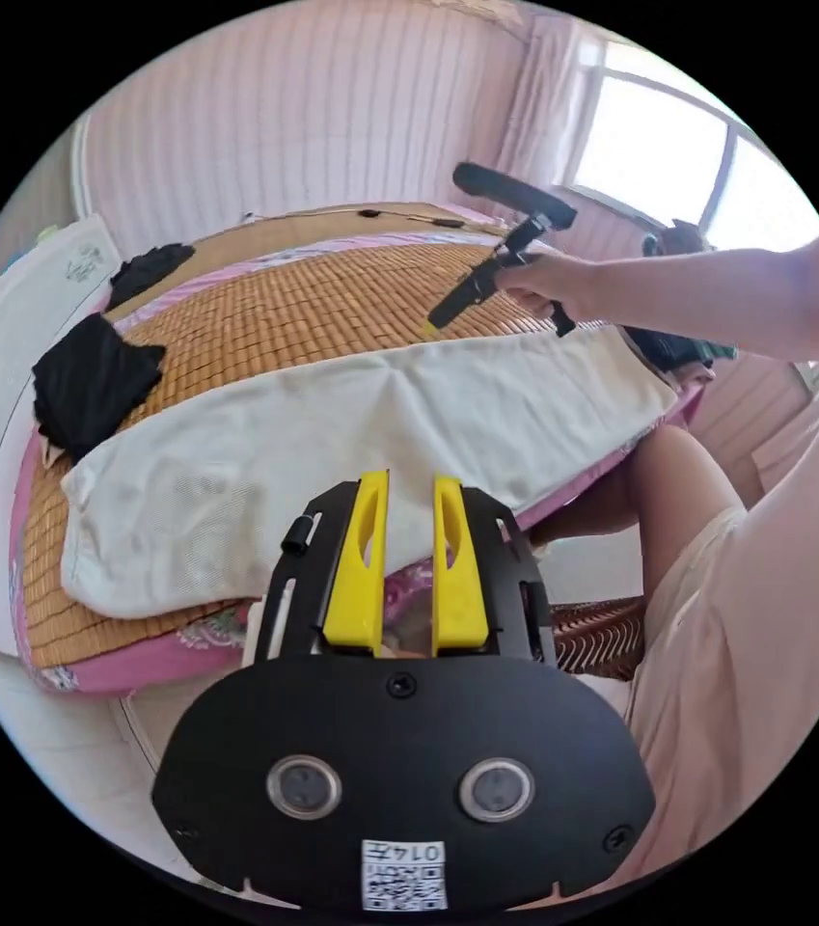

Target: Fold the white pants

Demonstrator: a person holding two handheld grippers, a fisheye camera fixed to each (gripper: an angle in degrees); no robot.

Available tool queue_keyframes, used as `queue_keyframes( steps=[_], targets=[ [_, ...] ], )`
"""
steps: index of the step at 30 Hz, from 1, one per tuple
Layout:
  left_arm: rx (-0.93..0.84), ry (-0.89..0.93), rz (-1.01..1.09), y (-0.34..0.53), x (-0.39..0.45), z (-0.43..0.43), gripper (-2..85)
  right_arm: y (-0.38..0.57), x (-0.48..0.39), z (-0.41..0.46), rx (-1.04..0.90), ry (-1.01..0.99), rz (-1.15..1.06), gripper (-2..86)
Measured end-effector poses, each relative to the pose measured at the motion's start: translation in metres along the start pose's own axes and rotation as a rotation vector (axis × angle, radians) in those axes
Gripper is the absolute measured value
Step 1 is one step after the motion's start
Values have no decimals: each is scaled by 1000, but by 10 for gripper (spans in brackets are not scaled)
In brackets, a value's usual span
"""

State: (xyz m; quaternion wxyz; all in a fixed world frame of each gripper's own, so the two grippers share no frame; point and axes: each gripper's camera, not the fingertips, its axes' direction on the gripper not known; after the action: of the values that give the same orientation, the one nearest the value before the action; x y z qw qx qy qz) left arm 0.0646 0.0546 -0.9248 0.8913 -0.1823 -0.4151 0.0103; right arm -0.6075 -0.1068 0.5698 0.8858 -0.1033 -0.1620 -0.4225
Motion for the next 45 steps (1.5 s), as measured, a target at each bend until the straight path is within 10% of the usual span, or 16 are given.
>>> queue_keyframes(
  steps=[10,19,26,36,45],
  targets=[
    [-279,-4,318,-59,159,120,112,365,167,-113,135,142,810,160],
    [-309,40,413,-70,224,130,124,492,251,-117,363,-63,1093,193],
    [-406,-38,462,-92,248,167,88,509,268,-130,410,-244,1034,53],
    [-387,-4,442,-109,244,165,-8,463,215,-261,954,-439,568,28],
    [-105,468,227,-182,251,150,25,284,64,-379,832,-270,-94,33]
  ],
)
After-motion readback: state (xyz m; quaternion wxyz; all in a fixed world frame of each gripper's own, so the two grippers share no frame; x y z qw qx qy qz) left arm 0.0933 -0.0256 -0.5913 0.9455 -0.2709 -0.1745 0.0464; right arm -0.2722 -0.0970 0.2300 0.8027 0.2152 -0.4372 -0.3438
